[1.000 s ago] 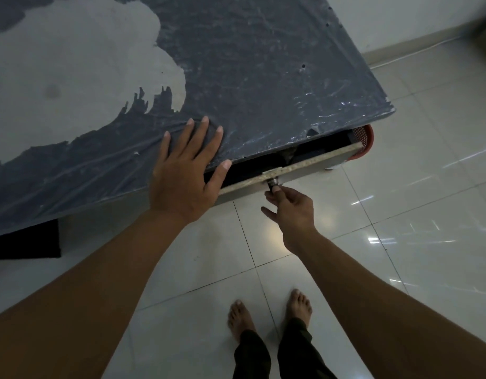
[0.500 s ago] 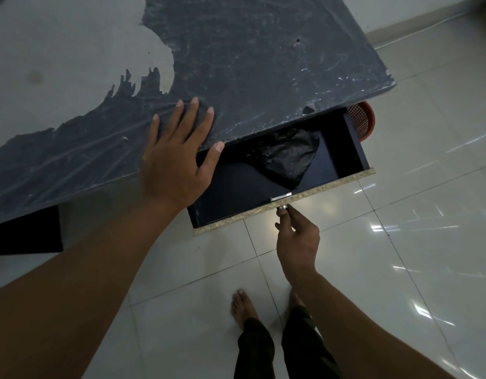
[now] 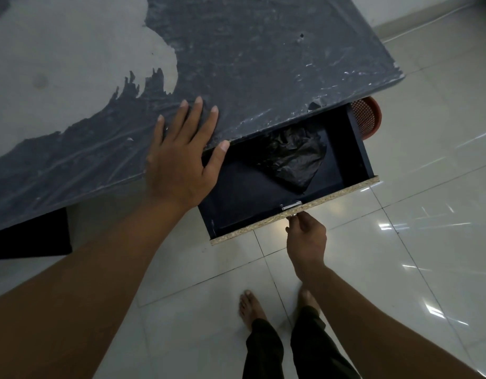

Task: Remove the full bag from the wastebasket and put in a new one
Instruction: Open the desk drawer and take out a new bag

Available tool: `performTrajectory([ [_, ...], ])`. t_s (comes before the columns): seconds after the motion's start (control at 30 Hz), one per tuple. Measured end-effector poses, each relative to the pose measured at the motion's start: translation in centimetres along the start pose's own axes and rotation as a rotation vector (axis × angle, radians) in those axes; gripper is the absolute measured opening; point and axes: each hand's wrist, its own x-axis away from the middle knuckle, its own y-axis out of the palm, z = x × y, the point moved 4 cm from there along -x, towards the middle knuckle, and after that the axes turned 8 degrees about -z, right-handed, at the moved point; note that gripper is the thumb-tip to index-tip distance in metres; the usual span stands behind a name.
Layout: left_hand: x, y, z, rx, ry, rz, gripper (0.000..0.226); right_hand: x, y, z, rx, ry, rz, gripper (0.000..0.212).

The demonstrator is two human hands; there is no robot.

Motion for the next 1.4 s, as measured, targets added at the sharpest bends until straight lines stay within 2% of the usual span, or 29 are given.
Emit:
performTrajectory([
  [0.33,0.3,-0.1,0.4,-0.026,0.005,0.037,0.058,-0.5,0.7,0.3,0.006,0.058,-0.082,0.023],
  [0.47,3.8,1.0,4.0,0.083,0.179,0.075,0.059,0.0,0.2,0.1,0.019,0.018,-0.073,0.016],
  [0.63,8.9,5.5,7.0,0.197,0.264,-0.099,0.072,0.1,-0.5,-0.1,0.088,-0.047,-0.082,0.022],
  [0.67,9.5,6.4,6.9,0.217,0.259,-0.136,0.069,0.1,-0.5,0.0,0.106,-0.056,-0.091,0.023],
  [0.8,10.4,7.8,5.6,0.294,0.169,-0.161,0.035,0.0,-0.7,-0.1,0.174,-0.058,-0.156,0.026],
  [0.9,10.0,7.4,5.7,0.275,0.181,-0.201,0.038,0.8,-1.5,-1.4,0.378,-0.058,-0.166,0.032],
  [0.97,10.1,7.3,5.7,0.270,0.181,-0.211,0.037,2.4,-3.0,-3.2,0.607,-0.140,-0.002,0.030],
  [1.03,10.0,7.2,5.4,0.261,0.168,-0.215,0.037,4.1,-4.1,-6.1,0.677,-0.332,0.153,0.022],
  [1.1,10.0,7.0,5.2,0.247,0.170,-0.197,0.037,4.6,-4.0,-8.6,0.641,-0.605,0.188,0.017],
  [1.13,10.0,6.9,5.1,0.244,0.172,-0.183,0.036,4.1,-3.4,-9.6,0.646,-0.739,0.148,0.014],
  [1.17,10.0,6.7,5.1,0.240,0.172,-0.163,0.035,3.3,-2.5,-10.4,0.675,-0.835,0.072,0.017],
  [1.2,10.0,6.5,5.2,0.240,0.167,-0.146,0.034,2.0,-1.3,-10.9,0.744,-0.877,-0.026,0.030],
  [1.3,10.0,6.1,5.2,0.262,0.152,-0.118,0.032,-2.0,1.3,-11.7,1.080,-0.807,-0.228,0.072],
  [1.4,10.0,5.9,5.0,0.271,0.156,-0.107,0.030,-4.9,2.3,-12.1,1.230,-0.693,-0.323,0.089],
])
